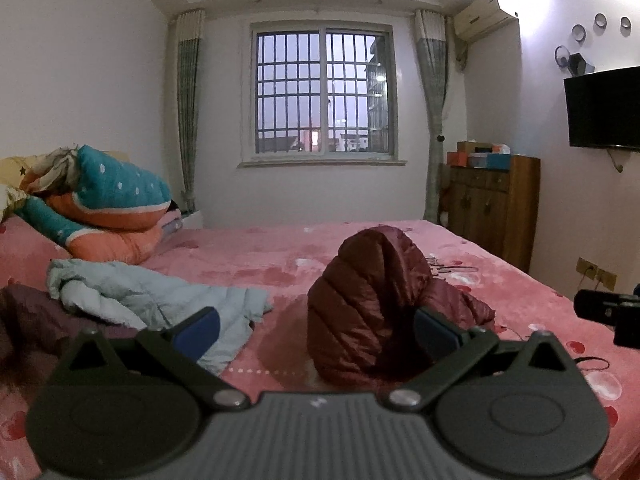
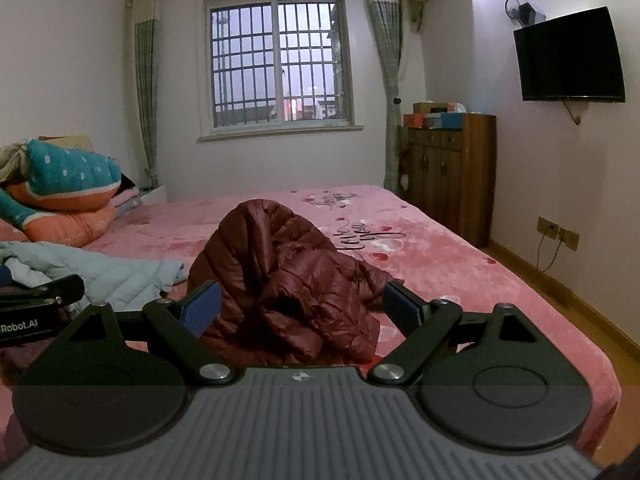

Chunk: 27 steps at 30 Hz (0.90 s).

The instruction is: Fold large clothes

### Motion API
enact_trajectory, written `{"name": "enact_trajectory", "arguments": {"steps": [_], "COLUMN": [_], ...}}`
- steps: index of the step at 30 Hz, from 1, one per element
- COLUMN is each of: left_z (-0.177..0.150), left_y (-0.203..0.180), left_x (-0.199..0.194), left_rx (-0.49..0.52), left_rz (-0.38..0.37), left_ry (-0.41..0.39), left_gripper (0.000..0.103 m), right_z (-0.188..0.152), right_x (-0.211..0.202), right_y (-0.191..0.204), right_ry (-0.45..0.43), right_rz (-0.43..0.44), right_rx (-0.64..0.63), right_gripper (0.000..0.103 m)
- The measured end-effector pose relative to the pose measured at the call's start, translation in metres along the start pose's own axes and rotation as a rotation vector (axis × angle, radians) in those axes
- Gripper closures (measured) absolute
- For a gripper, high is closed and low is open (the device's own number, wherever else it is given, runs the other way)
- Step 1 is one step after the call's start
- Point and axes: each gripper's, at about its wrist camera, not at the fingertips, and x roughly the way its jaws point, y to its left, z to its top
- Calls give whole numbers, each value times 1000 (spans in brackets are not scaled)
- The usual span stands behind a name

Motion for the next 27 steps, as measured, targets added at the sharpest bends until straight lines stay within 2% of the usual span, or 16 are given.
{"name": "enact_trajectory", "arguments": {"steps": [13, 27], "left_z": [-11, -38], "left_y": [-3, -12], "left_x": [12, 44], "left_rx": [-6, -1], "left_rz": [-1, 4], "left_ry": [39, 112], "left_gripper": [0, 0], "right_z": [-7, -51], "right_x": [5, 42], "right_y": [-3, -9], "right_ry": [3, 56], "right_rz": [-8, -3], "right_rx": [-15, -6], "right_gripper": [0, 0]}}
